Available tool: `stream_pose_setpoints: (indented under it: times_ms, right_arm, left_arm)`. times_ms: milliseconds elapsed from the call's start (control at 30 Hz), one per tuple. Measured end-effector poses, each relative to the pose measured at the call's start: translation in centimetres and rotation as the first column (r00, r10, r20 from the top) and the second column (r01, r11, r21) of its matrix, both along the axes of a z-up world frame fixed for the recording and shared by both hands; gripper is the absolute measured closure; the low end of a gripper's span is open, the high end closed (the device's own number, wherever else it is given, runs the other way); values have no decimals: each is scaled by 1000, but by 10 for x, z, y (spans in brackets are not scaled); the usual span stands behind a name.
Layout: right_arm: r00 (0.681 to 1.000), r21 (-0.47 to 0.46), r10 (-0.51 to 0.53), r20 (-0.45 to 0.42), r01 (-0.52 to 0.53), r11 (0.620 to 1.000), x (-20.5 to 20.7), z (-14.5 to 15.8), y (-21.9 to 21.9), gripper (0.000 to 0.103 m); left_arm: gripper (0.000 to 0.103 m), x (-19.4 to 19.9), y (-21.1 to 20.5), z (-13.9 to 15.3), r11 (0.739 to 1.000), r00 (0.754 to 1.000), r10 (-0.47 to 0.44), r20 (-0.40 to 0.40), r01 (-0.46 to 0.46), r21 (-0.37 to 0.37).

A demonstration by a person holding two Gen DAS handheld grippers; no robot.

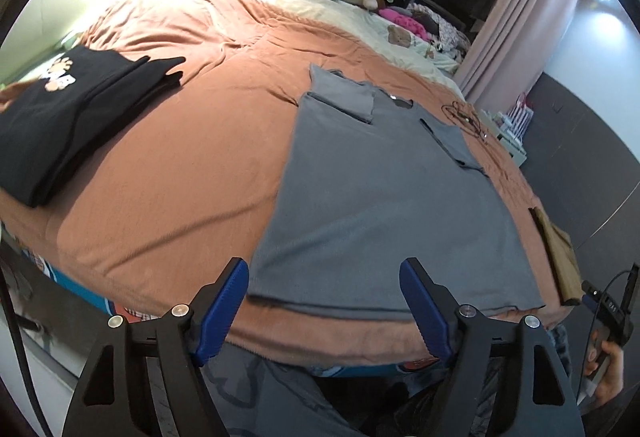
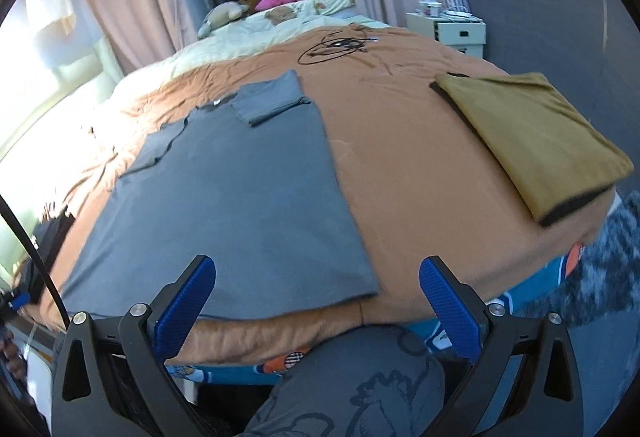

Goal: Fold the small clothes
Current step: 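Move both grippers down to the hem of the grey shirt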

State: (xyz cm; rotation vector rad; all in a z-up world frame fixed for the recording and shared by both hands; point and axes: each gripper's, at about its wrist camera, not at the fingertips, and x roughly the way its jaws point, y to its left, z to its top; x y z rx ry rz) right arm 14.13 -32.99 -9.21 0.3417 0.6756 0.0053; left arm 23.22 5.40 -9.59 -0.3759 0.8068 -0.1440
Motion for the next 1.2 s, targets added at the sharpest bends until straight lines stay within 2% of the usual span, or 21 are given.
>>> stream_pose_setpoints:
  times_ms: [233,467,633,700,733,833,1100,1200]
  right_arm:
    - [1000,4,-20,1,20,1000,-31,6,-13,1]
    - [1000,104,5,-13,-4,995,-45,-8,-33,1]
    - [999,200,36,-24,-30,979,-30,-30,-45,1]
    - [999,226,35,-32,-27,974,-19,-39,-52,5]
    - [999,238,37,-40,-26,971,-13,-42,-55,11]
    - [999,285,30,-44,-16,958,7,-49,-67,14]
    - [997,330,24,-71,1,944,43,-64,-79,14]
    - [996,337,20,-83,9,941,54,-71,-81,23]
  left_arm:
    - [26,-32,-1,9,1000,1000,9,29,-9,-3]
    - [28,-42,7,-6,999,1000,22,-4,-22,-36]
    - [28,-26,21,-32,996,998,43,-38,-46,-71]
    - [29,-11,27,-46,993,996,52,-67,-59,-100]
    - [30,-7,28,-50,992,996,56,-76,-64,-106]
    - [34,12,33,-64,989,993,59,-102,-72,-131]
    - [40,50,40,-87,978,981,50,-188,-86,-188]
    - [40,57,42,-87,978,981,51,-186,-87,-191]
